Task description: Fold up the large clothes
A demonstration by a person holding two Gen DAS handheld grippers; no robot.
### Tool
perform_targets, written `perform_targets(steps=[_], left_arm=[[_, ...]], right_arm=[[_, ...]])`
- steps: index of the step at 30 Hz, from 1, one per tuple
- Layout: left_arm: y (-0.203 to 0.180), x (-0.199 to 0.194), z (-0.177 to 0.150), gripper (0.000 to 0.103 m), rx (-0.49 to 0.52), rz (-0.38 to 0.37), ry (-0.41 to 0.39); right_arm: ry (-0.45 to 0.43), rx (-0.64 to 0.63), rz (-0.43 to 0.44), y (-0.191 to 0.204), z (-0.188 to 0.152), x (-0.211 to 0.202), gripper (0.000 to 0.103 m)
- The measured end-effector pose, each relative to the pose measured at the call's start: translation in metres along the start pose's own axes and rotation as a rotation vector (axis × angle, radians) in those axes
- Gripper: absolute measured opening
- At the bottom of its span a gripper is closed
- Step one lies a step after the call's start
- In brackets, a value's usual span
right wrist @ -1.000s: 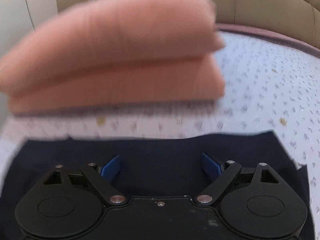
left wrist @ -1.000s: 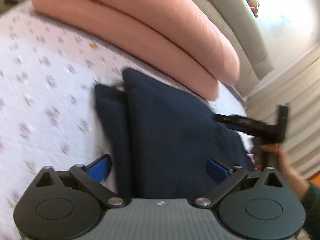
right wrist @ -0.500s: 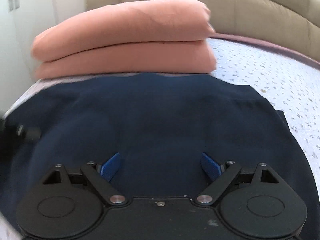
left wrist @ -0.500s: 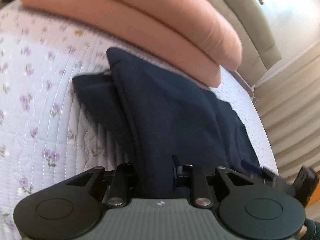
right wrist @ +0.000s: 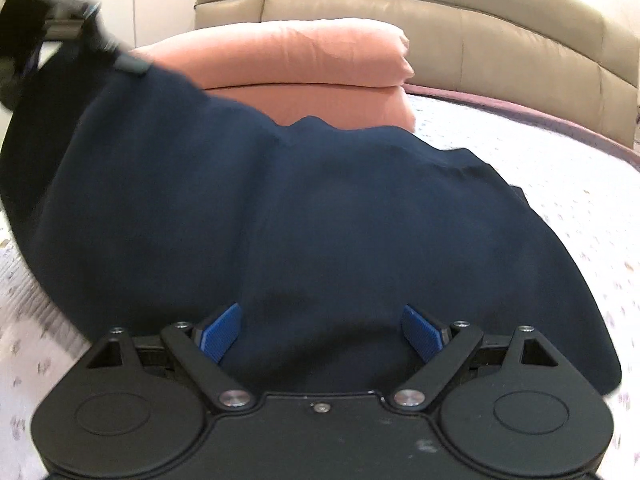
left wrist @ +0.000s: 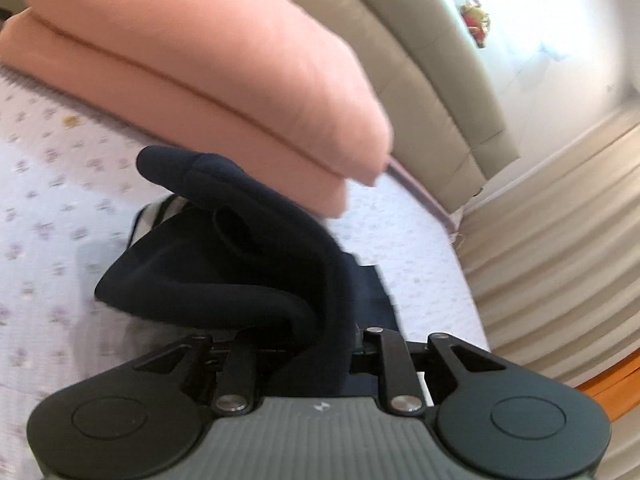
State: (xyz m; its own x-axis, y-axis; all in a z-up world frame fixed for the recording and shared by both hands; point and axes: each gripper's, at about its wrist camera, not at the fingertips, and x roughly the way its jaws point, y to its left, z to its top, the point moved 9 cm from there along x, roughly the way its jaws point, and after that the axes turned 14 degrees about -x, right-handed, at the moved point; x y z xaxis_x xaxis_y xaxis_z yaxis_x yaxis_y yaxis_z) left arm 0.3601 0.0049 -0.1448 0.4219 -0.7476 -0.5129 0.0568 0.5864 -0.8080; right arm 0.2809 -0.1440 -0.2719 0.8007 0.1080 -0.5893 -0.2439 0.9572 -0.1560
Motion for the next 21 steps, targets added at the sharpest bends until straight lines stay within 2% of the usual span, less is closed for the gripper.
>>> perform_targets(steps=[5,8,9,10,12,13,16,17,19,21], left_arm=[[-0.045,0.019,-0.016,0.022,0.033,-0.017,-0.005],[-0.074,0.045,-0.03,0.022,0.112,-0.015,-0.003],[-0.082,0.055,-0.035,0.022,0.137,-0.015,0.004],[-0.09,0.066,-0.04,0.022,0.157,-0.015,0.014],[-0.104,0.089,-0.05,0.022,0.193,-0.017,0.032],[-0.109,0.099,-0.054,0.022,0.202,-0.017,0.041],[-0.124,0.132,-0.07,0.023,0.244,-0.011,0.063],[-0.129,0.143,-0.078,0.024,0.268,-0.008,0.069],[-0.136,0.165,-0.094,0.026,0.306,0.002,0.087],[-0.142,0.185,-0.11,0.03,0.349,0.017,0.101]], right_arm=[[-0.031,-0.015,-0.037,0.004,-0.01,-0.011,0.103],[-0.034,-0.061,-0.069,0.007,-0.01,-0.018,0.103],[-0.025,-0.061,-0.048,0.004,-0.01,-0.02,0.103],[-0.01,-0.034,0.008,-0.003,-0.011,-0.023,0.103],[0.037,0.092,0.152,-0.03,-0.014,-0.026,0.103],[0.05,0.213,0.192,-0.055,-0.018,-0.03,0.103],[0.04,0.582,0.199,-0.144,-0.028,-0.039,0.103],[0.033,0.689,0.229,-0.173,-0.028,-0.039,0.103],[-0.035,0.812,0.316,-0.217,-0.019,-0.036,0.103],[-0.097,0.844,0.4,-0.247,-0.003,-0.025,0.103]])
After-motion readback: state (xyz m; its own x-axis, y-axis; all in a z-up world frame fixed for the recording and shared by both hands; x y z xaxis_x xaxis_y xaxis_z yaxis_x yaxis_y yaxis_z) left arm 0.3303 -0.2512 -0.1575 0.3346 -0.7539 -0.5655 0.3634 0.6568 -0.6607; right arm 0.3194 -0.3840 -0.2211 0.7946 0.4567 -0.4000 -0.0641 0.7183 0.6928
